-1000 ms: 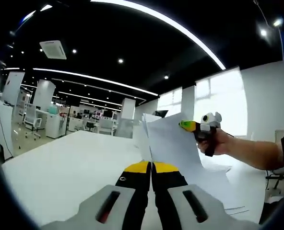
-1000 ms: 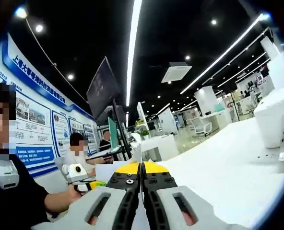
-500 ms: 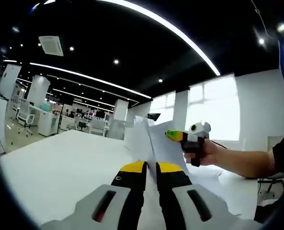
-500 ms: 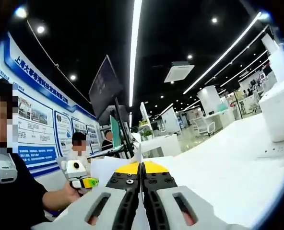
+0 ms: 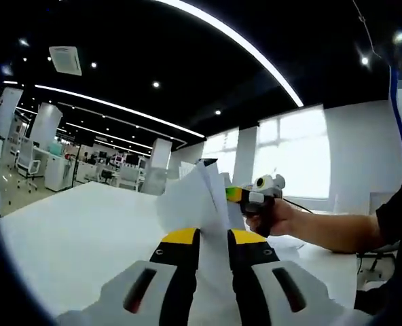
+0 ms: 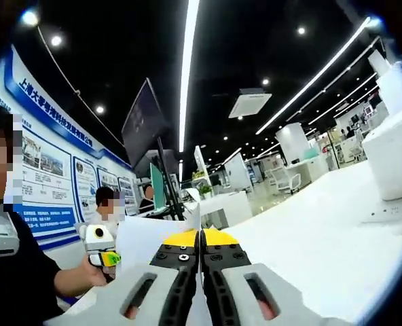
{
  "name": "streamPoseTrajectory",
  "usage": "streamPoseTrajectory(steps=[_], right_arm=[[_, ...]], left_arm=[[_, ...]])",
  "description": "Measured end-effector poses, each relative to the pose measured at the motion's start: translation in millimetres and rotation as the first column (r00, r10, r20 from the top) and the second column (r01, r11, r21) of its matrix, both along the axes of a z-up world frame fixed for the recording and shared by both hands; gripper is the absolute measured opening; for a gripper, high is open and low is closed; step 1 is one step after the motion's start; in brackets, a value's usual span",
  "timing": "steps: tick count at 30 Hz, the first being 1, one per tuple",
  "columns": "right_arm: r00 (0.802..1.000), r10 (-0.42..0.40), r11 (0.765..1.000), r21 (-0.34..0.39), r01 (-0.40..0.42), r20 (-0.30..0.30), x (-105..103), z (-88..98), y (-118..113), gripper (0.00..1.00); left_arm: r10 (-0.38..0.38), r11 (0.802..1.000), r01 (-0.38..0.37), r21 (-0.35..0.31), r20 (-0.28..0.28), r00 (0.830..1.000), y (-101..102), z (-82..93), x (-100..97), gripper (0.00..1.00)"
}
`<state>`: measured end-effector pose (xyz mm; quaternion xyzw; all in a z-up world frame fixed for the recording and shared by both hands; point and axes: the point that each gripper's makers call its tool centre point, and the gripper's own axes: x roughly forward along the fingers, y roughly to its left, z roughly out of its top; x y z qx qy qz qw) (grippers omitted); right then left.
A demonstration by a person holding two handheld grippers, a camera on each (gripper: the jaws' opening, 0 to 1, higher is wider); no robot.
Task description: Organize the stack of printing papers by aligning and flattening the scattered papers on the table
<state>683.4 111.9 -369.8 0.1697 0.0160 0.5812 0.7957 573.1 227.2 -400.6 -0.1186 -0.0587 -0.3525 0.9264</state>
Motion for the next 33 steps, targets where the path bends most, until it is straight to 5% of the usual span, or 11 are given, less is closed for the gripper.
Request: streamPoseTrajectory(steps=[14, 33], right_arm=[[0.999, -0.029, 1.0, -0.009, 0.029, -0.014, 15.8, -9.8, -7.0, 0.0], [0.998, 0.061, 0.998, 0.027, -0.062, 0.034, -7.2, 1.9, 13.1, 0.0]], left_arm=[[-0.015, 1.0, 0.015, 0.007, -0.002, 1.0, -3.0, -0.7, -0.5, 0.25], [-0.004, 1.0, 0.005, 0.03, -0.026, 1.0, -6.1, -6.5, -1.1, 0.25]])
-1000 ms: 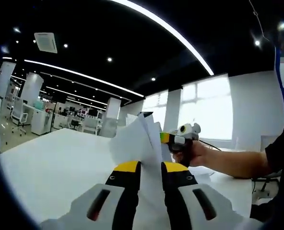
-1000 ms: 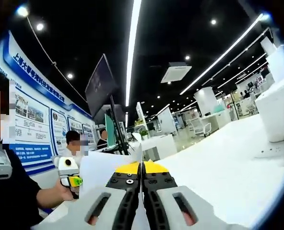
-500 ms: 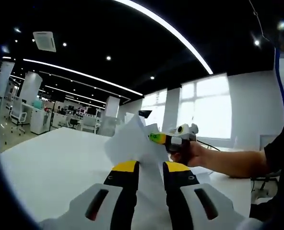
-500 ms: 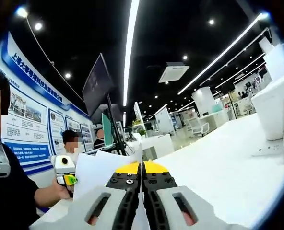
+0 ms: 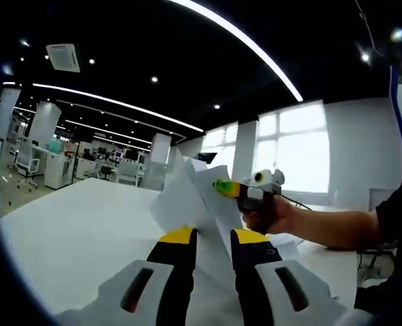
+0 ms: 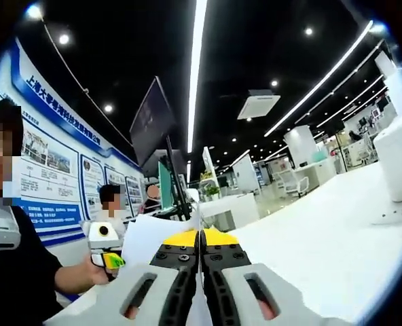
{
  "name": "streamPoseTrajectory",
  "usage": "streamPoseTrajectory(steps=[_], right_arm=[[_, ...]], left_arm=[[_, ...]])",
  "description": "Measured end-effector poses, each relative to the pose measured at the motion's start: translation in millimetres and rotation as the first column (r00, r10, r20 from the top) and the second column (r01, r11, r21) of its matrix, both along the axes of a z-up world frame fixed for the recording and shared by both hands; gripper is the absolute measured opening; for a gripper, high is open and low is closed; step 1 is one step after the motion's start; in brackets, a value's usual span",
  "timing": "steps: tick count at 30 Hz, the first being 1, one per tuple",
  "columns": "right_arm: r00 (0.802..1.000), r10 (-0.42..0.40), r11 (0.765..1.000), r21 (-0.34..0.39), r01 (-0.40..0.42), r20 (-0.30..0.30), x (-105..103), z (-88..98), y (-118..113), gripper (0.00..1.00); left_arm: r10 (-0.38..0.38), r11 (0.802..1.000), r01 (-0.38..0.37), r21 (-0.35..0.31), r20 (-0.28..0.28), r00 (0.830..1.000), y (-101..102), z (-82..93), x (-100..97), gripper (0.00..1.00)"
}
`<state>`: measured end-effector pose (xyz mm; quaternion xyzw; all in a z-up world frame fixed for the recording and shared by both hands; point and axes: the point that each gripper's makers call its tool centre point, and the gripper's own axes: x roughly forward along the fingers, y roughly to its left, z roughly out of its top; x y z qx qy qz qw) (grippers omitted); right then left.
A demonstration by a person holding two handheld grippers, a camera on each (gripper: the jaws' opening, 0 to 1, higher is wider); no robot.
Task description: Organize the stack of printing papers by aligning and flattening the scattered papers on the table
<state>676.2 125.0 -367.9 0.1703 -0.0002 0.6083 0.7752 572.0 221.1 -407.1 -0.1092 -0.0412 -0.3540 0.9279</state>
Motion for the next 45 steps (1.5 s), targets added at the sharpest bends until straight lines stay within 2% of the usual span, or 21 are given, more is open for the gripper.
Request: streamPoseTrajectory(steps=[5, 9, 11, 13, 14, 21, 26, 36, 43, 45], right_arm=[[1.0, 0.023, 1.0, 0.005, -0.023, 0.008, -9.4, 1.8, 3.5, 0.0], [0.999, 0.029, 1.0, 0.007, -0.029, 0.013, -11.1, 3.0, 3.9, 0.0], [0.999, 0.032, 0.999, 0.01, -0.033, 0.014, -11.8, 3.3, 3.9, 0.0], [0.999, 0.032, 0.999, 0.008, -0.032, 0.014, -12.2, 3.1, 3.8, 0.0], [0.999, 0.033, 0.999, 0.011, -0.033, 0.012, -12.3, 3.3, 3.3, 0.0], [0.999, 0.02, 1.0, -0.005, -0.019, 0.026, -14.0, 2.4, -0.3, 0.0], [0.999, -0.003, 1.0, -0.003, 0.004, 0.043, -14.0, 7.4, -8.2, 0.06], [0.99, -0.079, 0.997, -0.006, 0.08, 0.113, -14.7, 25.0, -38.7, 0.11], [0.975, -0.137, 0.988, -0.051, 0.148, 0.172, -13.6, 32.3, -54.7, 0.15], [0.967, -0.167, 0.977, -0.101, 0.189, 0.192, -8.9, 32.8, -60.0, 0.16]], left_arm=[[0.01, 1.0, -0.01, 0.016, -0.005, 1.0, 0.7, -2.4, 1.6, 0.24], [0.019, 0.998, -0.019, 0.054, -0.009, 1.0, -0.8, -7.0, 2.6, 0.21], [0.025, 0.997, -0.024, 0.073, -0.005, 1.0, -0.6, -8.6, 2.7, 0.17], [0.032, 0.996, -0.031, 0.082, -0.007, 0.999, 1.0, -9.9, 3.0, 0.07], [0.044, 0.995, -0.043, 0.088, -0.008, 0.999, 3.4, -10.6, 4.0, 0.07], [0.054, 0.995, -0.053, 0.084, -0.007, 0.999, 4.9, -9.6, 4.7, 0.06], [0.072, 0.996, -0.071, 0.061, 0.002, 0.997, 11.0, -6.3, 5.1, 0.06], [0.076, 0.996, -0.077, 0.043, 0.012, 0.997, 14.7, -3.2, 4.8, 0.06], [0.075, 0.997, -0.075, 0.014, 0.026, 0.997, 18.7, 1.5, 3.7, 0.06], [0.071, 0.997, -0.071, -0.005, 0.033, 0.997, 20.5, 4.2, 2.6, 0.06]])
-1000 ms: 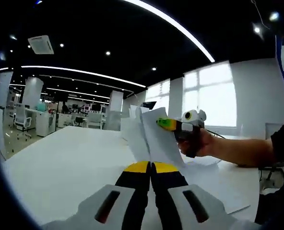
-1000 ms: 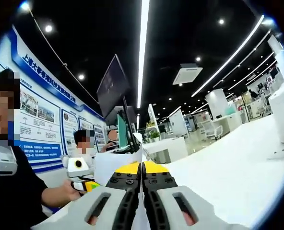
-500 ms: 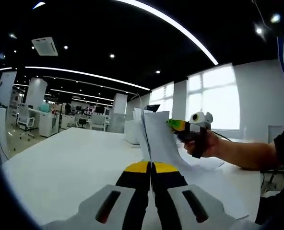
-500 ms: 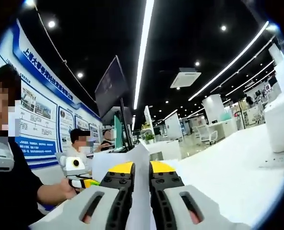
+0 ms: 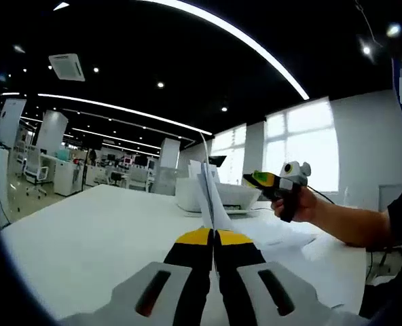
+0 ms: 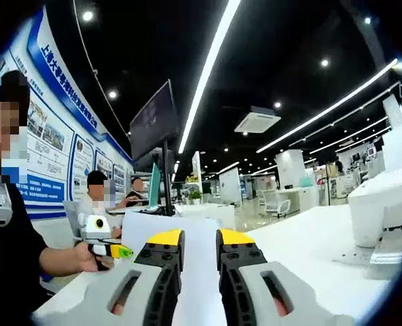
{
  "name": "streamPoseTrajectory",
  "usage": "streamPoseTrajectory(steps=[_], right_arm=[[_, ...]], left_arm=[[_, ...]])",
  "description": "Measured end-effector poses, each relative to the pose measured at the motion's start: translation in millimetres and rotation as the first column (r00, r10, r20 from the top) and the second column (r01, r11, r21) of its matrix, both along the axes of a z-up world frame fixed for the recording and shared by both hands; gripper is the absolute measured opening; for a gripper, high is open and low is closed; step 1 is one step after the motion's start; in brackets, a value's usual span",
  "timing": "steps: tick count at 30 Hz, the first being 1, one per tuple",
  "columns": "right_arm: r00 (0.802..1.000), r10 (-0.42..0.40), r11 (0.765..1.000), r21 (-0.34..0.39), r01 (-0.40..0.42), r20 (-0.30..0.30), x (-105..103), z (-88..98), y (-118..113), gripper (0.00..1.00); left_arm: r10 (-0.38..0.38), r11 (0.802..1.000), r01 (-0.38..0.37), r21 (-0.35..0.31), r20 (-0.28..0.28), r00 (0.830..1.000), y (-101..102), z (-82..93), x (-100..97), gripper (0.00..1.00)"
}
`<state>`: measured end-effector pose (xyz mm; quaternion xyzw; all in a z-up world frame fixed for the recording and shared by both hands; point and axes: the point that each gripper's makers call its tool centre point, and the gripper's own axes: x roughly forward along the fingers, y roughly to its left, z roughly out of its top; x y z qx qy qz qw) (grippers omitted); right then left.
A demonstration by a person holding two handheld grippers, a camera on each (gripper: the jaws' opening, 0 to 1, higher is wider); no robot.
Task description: Organize the stack of printing papers by aligning and flattening the scattered papers on the table
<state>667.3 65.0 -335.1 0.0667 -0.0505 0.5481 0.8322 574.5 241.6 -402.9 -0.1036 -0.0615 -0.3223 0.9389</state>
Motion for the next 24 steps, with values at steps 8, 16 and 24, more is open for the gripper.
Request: streamPoseTrajectory(steps=[8, 16, 24], right_arm=[[0.996, -0.08, 0.986, -0.146, 0.085, 0.037, -4.5, 4.9, -25.6, 0.21], [0.981, -0.193, 0.962, -0.194, 0.192, 0.015, -6.3, 3.9, -78.9, 0.23], [0.965, -0.263, 0.94, -0.228, 0.255, -0.005, -11.8, -1.4, -115.8, 0.23]], left_arm=[[-0.001, 0.999, 0.002, -0.035, 0.017, 1.0, 3.6, 5.0, -0.9, 0.06], [0.0, 0.998, 0.002, -0.063, 0.028, 1.0, 6.2, 8.8, -2.6, 0.06], [-0.001, 0.998, 0.002, -0.066, 0.026, 1.0, 6.4, 8.8, -2.3, 0.06]])
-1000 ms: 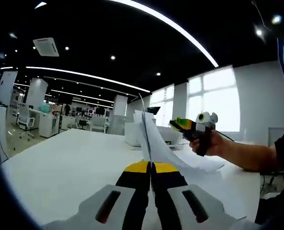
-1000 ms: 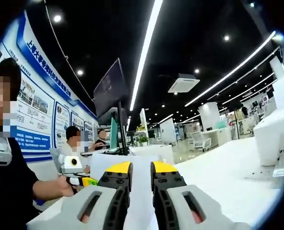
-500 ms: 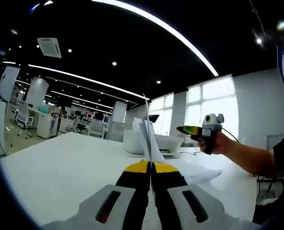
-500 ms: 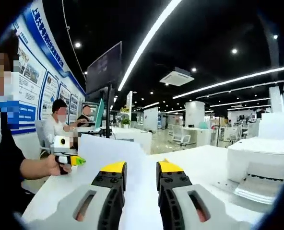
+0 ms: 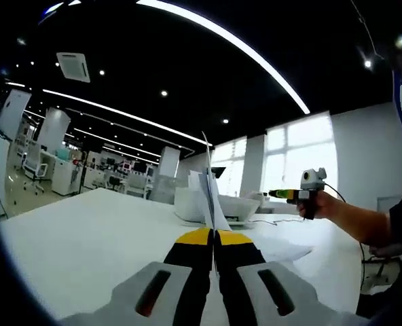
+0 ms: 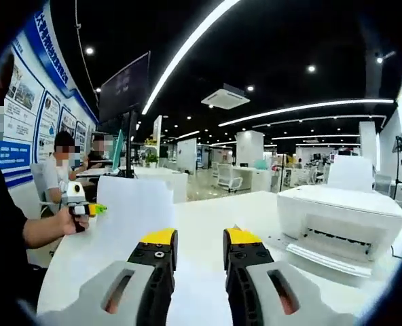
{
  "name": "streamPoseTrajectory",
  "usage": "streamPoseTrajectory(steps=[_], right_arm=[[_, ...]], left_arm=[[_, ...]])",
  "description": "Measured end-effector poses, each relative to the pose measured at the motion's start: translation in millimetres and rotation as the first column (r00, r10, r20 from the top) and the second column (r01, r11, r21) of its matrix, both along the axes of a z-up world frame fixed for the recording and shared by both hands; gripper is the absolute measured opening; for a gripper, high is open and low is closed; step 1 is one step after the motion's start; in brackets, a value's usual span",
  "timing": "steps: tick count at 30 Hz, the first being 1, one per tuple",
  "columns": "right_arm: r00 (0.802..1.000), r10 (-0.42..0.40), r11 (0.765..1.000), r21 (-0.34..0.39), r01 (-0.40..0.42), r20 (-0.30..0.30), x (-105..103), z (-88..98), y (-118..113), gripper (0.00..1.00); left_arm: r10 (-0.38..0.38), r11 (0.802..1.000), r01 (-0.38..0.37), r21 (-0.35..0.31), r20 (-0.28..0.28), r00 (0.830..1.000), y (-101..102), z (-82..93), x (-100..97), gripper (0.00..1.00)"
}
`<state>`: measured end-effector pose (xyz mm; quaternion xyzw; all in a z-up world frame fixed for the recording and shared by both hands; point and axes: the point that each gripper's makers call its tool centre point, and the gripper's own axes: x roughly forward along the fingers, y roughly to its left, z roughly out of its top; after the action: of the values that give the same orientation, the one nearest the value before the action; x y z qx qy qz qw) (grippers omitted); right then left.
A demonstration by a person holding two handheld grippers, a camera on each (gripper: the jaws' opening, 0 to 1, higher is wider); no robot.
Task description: Organize the stack of printing papers by aligning and flattening the scattered papers on the table
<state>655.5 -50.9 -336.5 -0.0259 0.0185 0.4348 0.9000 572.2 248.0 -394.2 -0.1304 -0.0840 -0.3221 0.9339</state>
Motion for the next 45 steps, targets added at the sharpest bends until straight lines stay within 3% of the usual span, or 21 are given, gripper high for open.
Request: streamPoseTrajectory(steps=[24, 35, 45], right_arm=[[0.985, -0.163, 0.986, -0.048, 0.16, -0.06, -27.9, -33.1, -75.9, 0.28], [0.973, -0.217, 0.973, -0.094, 0.21, -0.074, -35.7, -45.3, -100.4, 0.3], [0.955, -0.281, 0.952, -0.156, 0.265, -0.092, -34.4, -66.5, -121.3, 0.42]], left_arm=[[-0.007, 1.0, 0.007, 0.006, -0.014, 1.0, -1.5, -3.1, 1.2, 0.06], [-0.008, 1.0, 0.008, 0.01, -0.016, 1.0, -3.1, -3.6, 0.2, 0.06], [-0.012, 1.0, 0.013, 0.012, -0.017, 1.0, -4.3, -3.7, -1.3, 0.06]])
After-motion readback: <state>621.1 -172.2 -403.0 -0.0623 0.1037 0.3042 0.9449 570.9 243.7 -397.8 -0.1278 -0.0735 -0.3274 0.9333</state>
